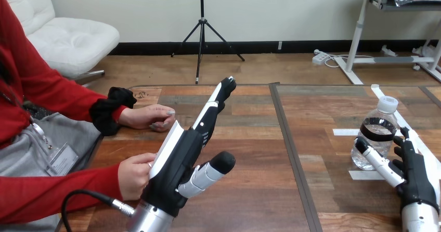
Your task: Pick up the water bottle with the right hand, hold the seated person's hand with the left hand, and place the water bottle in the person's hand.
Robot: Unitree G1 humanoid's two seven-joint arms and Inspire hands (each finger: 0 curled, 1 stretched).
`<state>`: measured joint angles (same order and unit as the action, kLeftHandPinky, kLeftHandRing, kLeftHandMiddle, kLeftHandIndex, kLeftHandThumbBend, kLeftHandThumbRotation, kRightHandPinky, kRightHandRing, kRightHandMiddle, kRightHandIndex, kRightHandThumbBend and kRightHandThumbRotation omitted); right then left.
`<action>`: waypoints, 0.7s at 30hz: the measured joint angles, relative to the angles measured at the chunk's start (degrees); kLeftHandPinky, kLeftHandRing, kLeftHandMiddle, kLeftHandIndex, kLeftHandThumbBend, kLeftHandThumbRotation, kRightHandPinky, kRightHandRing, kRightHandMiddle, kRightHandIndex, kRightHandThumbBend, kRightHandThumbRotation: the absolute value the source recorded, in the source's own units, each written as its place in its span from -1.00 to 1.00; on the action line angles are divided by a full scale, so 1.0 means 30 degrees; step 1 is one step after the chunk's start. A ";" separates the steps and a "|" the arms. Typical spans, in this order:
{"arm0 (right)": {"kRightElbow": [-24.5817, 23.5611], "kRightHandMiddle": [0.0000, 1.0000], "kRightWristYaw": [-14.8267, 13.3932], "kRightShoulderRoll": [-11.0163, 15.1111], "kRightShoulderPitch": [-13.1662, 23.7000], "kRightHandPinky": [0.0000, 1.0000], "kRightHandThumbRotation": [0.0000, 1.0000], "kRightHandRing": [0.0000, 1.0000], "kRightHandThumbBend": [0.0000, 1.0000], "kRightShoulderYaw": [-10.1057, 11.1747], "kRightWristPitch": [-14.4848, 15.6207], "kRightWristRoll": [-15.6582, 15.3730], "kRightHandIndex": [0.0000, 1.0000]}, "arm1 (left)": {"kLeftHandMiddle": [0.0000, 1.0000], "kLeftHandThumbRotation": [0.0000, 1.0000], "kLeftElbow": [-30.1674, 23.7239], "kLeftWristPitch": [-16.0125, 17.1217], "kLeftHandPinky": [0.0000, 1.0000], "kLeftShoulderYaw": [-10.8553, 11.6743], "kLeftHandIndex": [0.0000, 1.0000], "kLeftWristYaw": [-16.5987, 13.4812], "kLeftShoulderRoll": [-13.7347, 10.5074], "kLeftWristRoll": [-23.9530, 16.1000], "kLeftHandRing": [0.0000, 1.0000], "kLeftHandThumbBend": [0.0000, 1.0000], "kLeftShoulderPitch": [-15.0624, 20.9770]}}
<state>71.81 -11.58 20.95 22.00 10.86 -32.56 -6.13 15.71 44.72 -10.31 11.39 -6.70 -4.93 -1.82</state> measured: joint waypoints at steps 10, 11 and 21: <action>0.0222 0.91 0.0263 0.0097 0.0273 0.90 0.21 0.93 1.00 -0.0029 0.0189 -0.0014 0.99 | 1.00 1.00 0.0000 0.0015 0.98 0.0002 1.00 0.0000 -0.0022 -0.0019 1.00 0.98 -0.0284; 0.0226 0.92 0.0300 0.0106 0.0290 0.91 0.21 0.93 1.00 -0.0040 0.0216 -0.0022 0.99 | 1.00 1.00 0.0000 0.0024 0.98 0.0005 1.00 -0.0001 -0.0022 -0.0019 1.00 0.97 -0.0309; 0.0242 0.96 0.0592 0.0265 0.0581 0.96 0.19 0.97 1.00 -0.0119 0.0715 -0.0135 1.00 | 1.00 1.00 0.0000 0.0289 0.97 0.0008 1.00 -0.0026 -0.0017 -0.0041 1.00 0.92 -0.0543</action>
<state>72.53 -9.80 21.74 23.74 10.50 -30.42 -6.54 15.71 45.59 -10.29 11.31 -6.75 -5.05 -3.45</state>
